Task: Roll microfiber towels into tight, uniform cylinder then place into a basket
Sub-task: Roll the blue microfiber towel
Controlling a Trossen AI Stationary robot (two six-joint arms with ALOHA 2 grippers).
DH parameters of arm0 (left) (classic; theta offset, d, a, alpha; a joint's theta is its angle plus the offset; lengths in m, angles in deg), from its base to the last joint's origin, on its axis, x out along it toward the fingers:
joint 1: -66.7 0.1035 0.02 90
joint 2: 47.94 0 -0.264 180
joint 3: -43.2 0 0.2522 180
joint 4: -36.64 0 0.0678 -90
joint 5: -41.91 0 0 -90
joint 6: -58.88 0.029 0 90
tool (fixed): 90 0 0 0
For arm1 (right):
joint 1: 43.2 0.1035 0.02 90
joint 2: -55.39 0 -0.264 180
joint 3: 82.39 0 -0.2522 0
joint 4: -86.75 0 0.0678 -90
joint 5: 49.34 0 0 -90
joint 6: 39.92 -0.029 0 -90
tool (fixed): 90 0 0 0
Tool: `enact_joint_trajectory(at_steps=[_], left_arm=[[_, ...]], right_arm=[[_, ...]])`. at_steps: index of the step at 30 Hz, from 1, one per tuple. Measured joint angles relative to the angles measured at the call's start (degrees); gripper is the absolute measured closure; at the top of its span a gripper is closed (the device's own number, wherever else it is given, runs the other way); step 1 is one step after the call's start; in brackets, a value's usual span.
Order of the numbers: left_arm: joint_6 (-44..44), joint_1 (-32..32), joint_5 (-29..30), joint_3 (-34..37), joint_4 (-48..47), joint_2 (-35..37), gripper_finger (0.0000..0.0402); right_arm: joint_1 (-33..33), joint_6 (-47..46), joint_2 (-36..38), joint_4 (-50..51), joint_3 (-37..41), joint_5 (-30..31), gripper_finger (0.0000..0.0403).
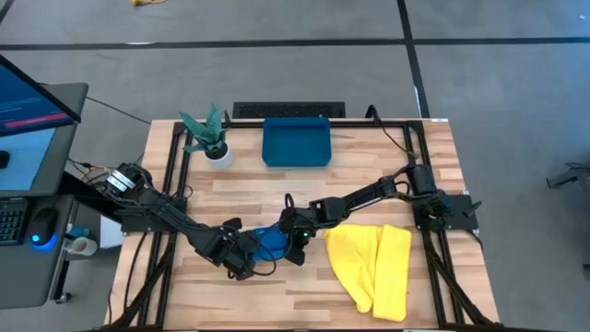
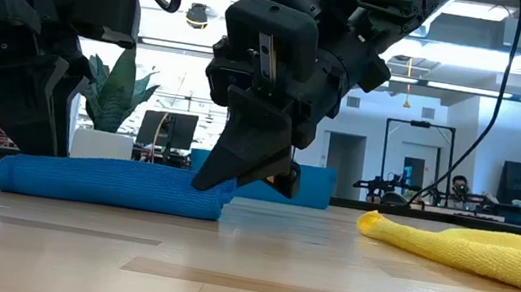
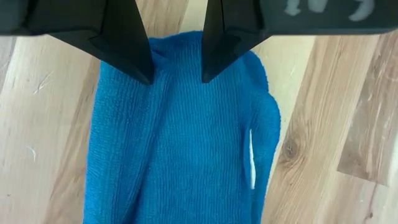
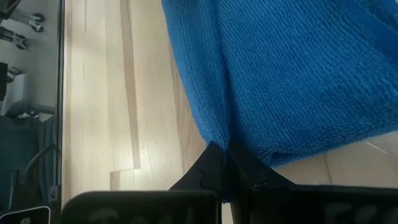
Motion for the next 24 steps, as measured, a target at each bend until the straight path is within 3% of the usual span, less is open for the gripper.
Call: enact_joint_trajectory(at_steps=[6, 17, 24], left_arm=[[1.0, 0.0, 1.1, -0.3, -0.6, 0.1, 0.0275], [8.3, -4.0, 11.3, -5.7, -1.3, 0.1, 0.0275], [10.3, -5.5, 10.7, -5.1, 4.9, -3.4, 0.0275]], right_arm=[[0.0, 0.0, 0.0, -0.1, 0.0, 0.0, 0.0384], [0.0, 0.0, 0.0, -0.1, 0.0, 0.0, 0.0385], [-0.3, 0.0, 0.0, 0.0, 0.0, 0.0, 0.038]])
